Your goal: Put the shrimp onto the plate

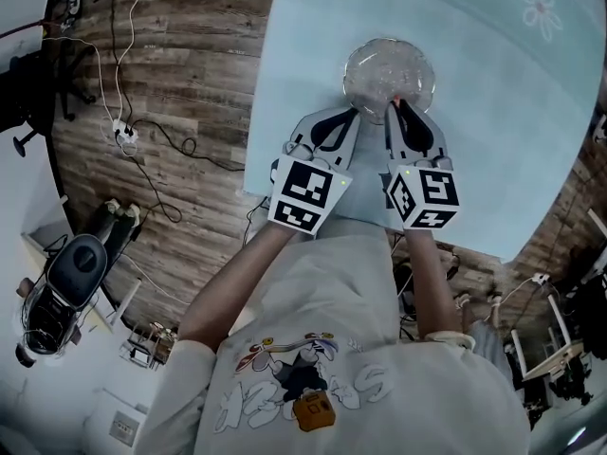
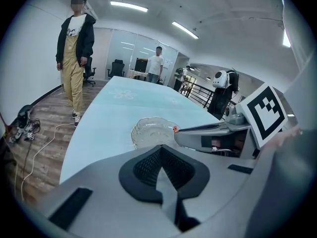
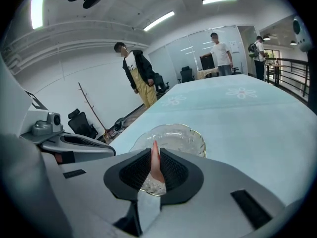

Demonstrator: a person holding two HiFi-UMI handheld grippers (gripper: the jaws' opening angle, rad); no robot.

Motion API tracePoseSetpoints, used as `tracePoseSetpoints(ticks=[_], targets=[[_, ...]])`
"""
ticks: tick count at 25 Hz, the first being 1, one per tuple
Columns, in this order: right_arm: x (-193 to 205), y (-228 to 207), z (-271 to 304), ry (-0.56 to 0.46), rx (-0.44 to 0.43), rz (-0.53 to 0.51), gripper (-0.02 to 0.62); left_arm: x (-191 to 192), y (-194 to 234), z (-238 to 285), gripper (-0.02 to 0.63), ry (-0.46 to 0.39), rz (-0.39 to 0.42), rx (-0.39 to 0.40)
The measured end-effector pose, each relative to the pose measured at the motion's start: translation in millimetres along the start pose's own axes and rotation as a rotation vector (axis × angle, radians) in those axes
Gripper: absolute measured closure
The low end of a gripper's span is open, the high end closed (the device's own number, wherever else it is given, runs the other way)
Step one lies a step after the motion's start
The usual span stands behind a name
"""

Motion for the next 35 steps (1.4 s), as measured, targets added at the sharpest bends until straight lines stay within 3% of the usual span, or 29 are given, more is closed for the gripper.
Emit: tracePoseSetpoints(ticks=[7,24,35], targets=[[9.8,-1.2,7.3,0.065,0.000,0.007,0.522,5.5,2.6,2.1,0.598,0.011,-0.010,-0.007],[-12.6,20.0,-40.0,-0.037,-0.006,0.049,0.523,-10.7,-25.4,-42.4,0.598,-0.009,0.035,0.006],[-32.8,42.3,-84.6,-0.068,0.005,0.016,0.532,-31.9,-42.9,-70.4,0.598,-0.055,0.071,0.042]])
Point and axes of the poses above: the fingertips, and each gripper's own axes: z forward along the fingers, y to its left, x out of its underside, the point moved 7 cm from there along -z, backward along the fingers, and after that the axes turned 8 degrees about x, right-handed, at the moved point
